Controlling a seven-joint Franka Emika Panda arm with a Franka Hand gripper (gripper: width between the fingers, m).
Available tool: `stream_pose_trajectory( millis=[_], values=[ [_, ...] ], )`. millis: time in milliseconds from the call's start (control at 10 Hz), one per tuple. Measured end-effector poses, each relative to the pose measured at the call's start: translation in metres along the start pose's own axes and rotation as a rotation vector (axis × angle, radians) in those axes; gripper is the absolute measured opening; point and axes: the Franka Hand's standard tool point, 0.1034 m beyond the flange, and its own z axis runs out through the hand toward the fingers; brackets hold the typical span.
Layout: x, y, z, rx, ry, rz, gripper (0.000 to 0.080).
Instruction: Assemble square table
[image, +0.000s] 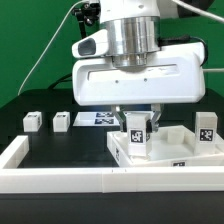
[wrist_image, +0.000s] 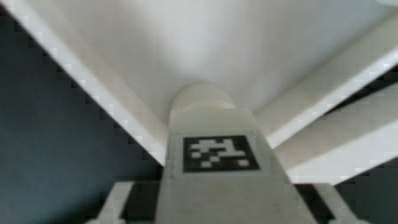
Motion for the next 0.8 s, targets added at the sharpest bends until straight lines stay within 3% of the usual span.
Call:
stream_pose_trajectory(
  millis=[600,800],
  values=[
    [-0.0041,-0.0035,0.0017,0.001,-0.01,0.613,0.029],
    [-0.0043,-0.0042,0.0017,0.007,-0.014,0.695,0.0299]
  ],
)
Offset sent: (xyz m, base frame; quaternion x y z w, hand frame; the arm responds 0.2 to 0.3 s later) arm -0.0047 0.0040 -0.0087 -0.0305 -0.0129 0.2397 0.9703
